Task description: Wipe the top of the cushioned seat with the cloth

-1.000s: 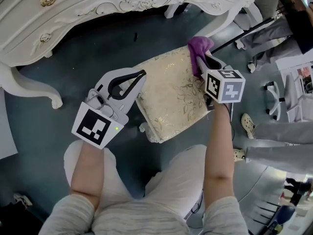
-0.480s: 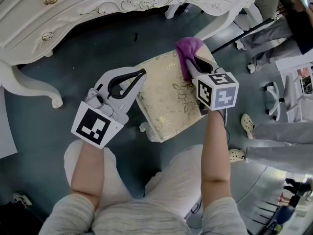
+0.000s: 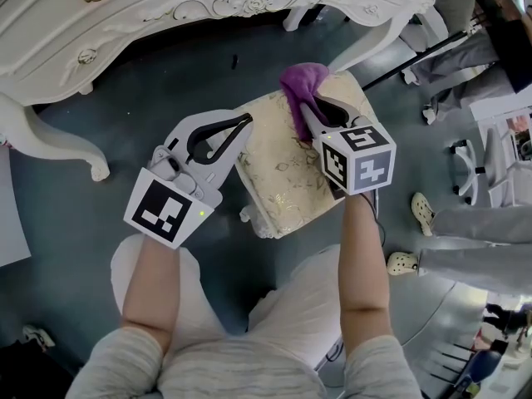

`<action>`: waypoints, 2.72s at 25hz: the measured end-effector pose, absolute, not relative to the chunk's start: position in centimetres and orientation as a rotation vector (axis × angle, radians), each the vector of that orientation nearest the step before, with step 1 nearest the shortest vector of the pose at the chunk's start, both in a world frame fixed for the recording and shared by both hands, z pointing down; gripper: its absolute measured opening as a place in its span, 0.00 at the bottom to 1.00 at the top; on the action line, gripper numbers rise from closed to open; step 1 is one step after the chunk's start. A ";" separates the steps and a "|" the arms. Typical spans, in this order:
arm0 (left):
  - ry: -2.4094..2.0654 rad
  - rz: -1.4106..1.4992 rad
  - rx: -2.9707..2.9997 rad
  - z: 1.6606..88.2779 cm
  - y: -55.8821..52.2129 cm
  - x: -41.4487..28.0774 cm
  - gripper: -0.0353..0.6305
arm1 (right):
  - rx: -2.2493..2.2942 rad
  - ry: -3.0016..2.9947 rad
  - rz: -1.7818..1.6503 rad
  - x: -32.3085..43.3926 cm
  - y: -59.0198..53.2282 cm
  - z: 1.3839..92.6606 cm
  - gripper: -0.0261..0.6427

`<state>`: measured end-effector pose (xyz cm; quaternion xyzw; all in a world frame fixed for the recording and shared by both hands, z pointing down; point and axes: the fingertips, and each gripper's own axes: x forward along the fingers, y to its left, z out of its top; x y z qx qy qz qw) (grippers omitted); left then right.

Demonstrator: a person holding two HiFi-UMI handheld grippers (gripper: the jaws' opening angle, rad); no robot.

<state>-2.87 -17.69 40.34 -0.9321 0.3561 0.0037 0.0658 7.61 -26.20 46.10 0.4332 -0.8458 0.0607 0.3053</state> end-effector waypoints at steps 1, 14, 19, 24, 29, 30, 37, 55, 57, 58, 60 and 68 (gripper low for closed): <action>1.075 0.011 -2.810 40.3 -17.7 -2.9 0.07 | 1.138 -2.244 0.160 7.3 -26.0 46.1 0.12; 1.063 0.018 -2.820 40.2 -17.5 -2.9 0.07 | 1.018 -2.297 0.127 2.7 -23.4 46.2 0.12; 1.063 0.017 -2.818 40.2 -17.4 -3.0 0.07 | 0.989 -2.313 0.112 1.5 -22.6 46.3 0.12; 1.061 0.016 -2.819 40.2 -17.3 -3.0 0.07 | 0.955 -2.327 0.110 0.6 -21.8 46.3 0.12; 1.053 0.013 -2.818 40.2 -17.2 -2.8 0.07 | 0.909 -2.347 0.111 -0.3 -20.8 46.3 0.12; 1.056 0.013 -2.820 40.2 -17.2 -2.9 0.07 | 0.897 -2.351 0.110 -0.5 -20.5 46.3 0.12; 1.062 0.006 -2.817 40.3 -17.3 -3.0 0.07 | 0.817 -2.374 0.081 -1.4 -18.3 46.3 0.12; 1.034 -0.014 -2.820 40.8 -17.5 -2.0 0.07 | 0.749 -2.392 0.081 0.1 -11.6 46.6 0.12; 1.029 -0.027 -2.819 41.0 -17.5 -1.8 0.07 | 0.740 -2.393 0.087 0.5 -10.9 46.6 0.12; 1.025 -0.030 -2.820 41.0 -17.5 -1.7 0.07 | 0.734 -2.394 0.093 0.7 -10.6 46.6 0.12; 1.016 -0.028 -2.824 41.1 -17.5 -1.4 0.07 | 0.724 -2.401 0.107 1.2 -10.0 46.6 0.12; 0.990 -0.048 -2.833 41.5 -17.5 -0.5 0.07 | 0.712 -2.460 0.147 3.6 -7.9 46.6 0.12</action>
